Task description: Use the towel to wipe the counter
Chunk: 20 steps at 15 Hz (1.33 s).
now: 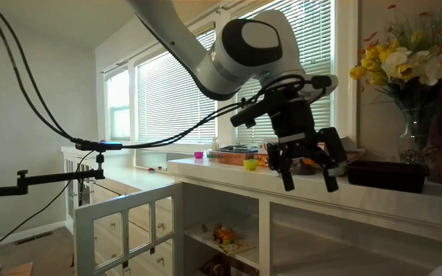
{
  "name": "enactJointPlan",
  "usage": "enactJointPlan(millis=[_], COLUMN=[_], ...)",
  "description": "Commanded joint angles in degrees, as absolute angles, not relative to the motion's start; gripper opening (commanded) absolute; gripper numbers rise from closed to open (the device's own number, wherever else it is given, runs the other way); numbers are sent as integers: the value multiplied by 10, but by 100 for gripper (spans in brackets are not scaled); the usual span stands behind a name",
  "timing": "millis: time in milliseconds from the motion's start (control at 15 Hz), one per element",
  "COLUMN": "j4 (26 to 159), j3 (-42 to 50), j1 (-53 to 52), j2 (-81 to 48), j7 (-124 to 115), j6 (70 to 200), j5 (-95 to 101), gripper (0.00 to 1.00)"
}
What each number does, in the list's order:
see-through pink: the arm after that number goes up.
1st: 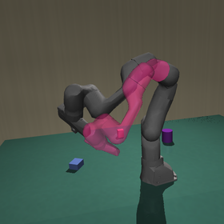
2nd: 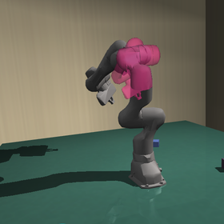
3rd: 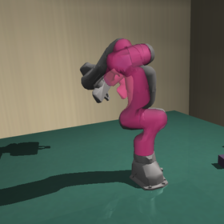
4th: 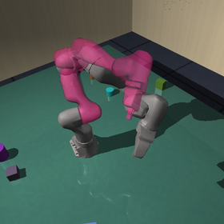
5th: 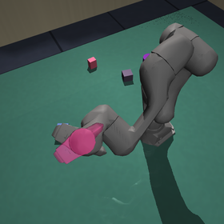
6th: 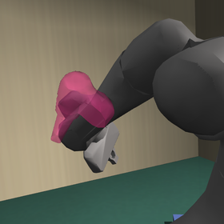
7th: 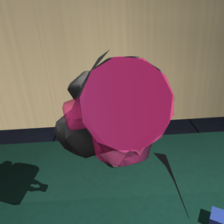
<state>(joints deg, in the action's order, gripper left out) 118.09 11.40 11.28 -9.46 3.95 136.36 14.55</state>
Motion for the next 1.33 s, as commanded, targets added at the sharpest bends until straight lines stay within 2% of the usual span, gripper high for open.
enactJointPlan(millis=[0,333,733,1000,1267], j4=[1157,1162,1147,1139,1133], j3=[118,120,170,226,214], j1=[115,112,61,-10,2], j2=[-117,-120,-177,-214,-237], j7=[46,39,-127,-302,-404], j6=[1362,1371,1486,1459,1410], j5=[144,149,350,457,469], gripper=[100,100,100,100,100])
